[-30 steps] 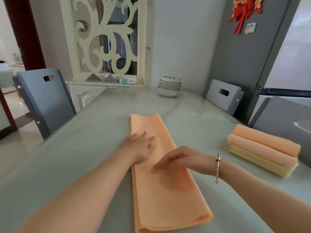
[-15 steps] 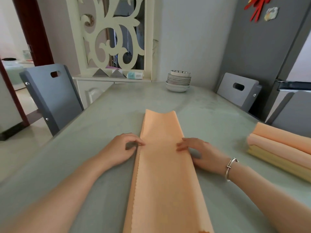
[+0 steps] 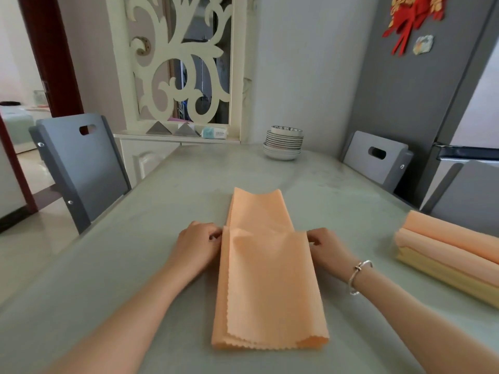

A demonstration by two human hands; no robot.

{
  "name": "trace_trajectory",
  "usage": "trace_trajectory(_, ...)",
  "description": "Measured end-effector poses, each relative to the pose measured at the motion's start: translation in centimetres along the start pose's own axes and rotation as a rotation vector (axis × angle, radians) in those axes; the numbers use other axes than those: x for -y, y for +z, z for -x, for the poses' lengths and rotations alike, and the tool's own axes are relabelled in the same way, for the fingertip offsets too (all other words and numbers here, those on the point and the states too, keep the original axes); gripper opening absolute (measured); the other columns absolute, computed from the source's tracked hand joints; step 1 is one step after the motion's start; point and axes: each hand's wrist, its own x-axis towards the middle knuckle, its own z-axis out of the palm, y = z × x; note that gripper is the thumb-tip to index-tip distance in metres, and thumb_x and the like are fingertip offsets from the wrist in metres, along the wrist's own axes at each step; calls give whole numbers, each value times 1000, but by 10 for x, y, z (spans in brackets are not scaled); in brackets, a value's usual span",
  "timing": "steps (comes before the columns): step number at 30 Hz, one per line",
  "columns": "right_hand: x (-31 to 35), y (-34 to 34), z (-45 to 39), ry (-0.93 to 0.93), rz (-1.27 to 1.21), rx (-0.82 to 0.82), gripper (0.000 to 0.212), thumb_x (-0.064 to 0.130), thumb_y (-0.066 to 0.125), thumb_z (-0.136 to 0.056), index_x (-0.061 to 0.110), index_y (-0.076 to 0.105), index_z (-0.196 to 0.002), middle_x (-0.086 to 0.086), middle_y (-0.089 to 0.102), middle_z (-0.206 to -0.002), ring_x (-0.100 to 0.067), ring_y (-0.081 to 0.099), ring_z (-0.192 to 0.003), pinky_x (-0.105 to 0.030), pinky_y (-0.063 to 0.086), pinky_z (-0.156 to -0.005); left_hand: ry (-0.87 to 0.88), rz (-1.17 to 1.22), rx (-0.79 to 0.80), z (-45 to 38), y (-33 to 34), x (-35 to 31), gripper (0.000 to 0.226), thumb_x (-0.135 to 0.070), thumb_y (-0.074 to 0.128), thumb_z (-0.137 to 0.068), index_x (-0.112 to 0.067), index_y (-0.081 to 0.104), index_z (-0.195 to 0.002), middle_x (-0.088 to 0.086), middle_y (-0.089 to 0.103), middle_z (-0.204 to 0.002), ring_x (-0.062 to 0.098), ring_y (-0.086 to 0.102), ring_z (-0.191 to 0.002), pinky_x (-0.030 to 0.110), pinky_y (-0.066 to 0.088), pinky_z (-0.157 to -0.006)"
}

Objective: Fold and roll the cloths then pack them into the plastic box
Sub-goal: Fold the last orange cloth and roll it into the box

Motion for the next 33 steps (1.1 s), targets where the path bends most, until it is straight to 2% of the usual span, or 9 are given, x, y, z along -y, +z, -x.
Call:
trace_trajectory(3, 6, 3, -33, 284, -133, -74, 44, 20, 53, -87, 16, 38, -47, 5, 42, -42, -18, 37, -55, -29, 28, -54, -310, 7, 66, -19, 8, -9, 44, -46, 46, -91, -15, 63, -64, 2, 64, -75, 29, 61, -94, 35, 42, -81)
trace_trajectory(10, 17, 4, -68, 382, 184, 64, 40, 49, 58, -82, 15, 46, -64, 2, 52, -59, -13, 47, -53, -25, 32, -47, -494, -300, 208, -54, 16, -25, 40, -47, 41, -90, -16, 58, -109, 5, 61, -119, 24, 52, -117, 40, 29, -100)
trace_trajectory(14, 11, -8, -67, 234, -76, 213, 13, 26, 62, -87, 24, 50, -92, 1, 55, -70, -8, 50, -48, -15, 38, -39, -484, -305, 306, -62, 11, -22, 48, -55, 30, -94, -19, 60, -105, 4, 61, -118, 25, 51, -118, 43, 26, -104)
trace_trajectory(18, -9, -13, -53, -91, -190, 217, 46, -1, 55, -83, 36, 50, -111, 4, 52, -119, -6, 57, -92, -15, 47, -69, -398, -333, 339, -58, 7, -21, 46, -45, 27, -96, -20, 54, -69, -2, 58, -83, 23, 54, -102, 38, 27, -95)
trace_trajectory(21, -10, -8, -41, -293, -124, 163, 34, 2, 59, -83, 30, 62, -103, 21, 43, -126, 7, 42, -116, -7, 35, -83, -373, -377, 285, -56, 11, -23, 30, -24, 30, -93, -22, 48, -70, -3, 54, -79, 22, 55, -102, 37, 27, -93)
trace_trajectory(23, -8, -7, -41, -289, -185, 151, 15, 14, 61, -77, 18, 70, -88, 16, 56, -119, 6, 49, -112, -11, 37, -83, -345, -422, 260, -53, 14, -25, 22, -16, 33, -89, -22, 48, -74, -1, 58, -87, 23, 54, -106, 37, 28, -91)
trace_trajectory(26, -6, -5, -55, -133, -380, 78, 36, 31, 60, -70, -5, 55, -69, -12, 53, -70, -15, 46, -70, -30, 35, -64, -259, -443, 221, -49, 23, -23, 18, -29, 41, -88, -22, 54, -80, 2, 64, -100, 24, 54, -108, 36, 30, -87)
trace_trajectory(29, -9, 6, -79, 167, -372, -42, 36, 36, 58, -89, 10, 46, -66, -7, 40, -61, -16, 41, -52, -22, 31, -49, -262, -401, 237, -47, 25, -21, 52, -70, 48, -79, -20, 52, -65, -2, 58, -77, 23, 55, -98, 36, 30, -84)
trace_trajectory(33, -19, 10, -101, 425, -272, -177, 44, 24, 53, -92, 15, 34, -54, -4, 37, -51, -19, 38, -42, -25, 31, -42, -275, -324, 209, -43, 25, -22, 62, -73, 45, -80, -17, 44, -53, -4, 49, -64, 25, 55, -100, 36, 33, -86)
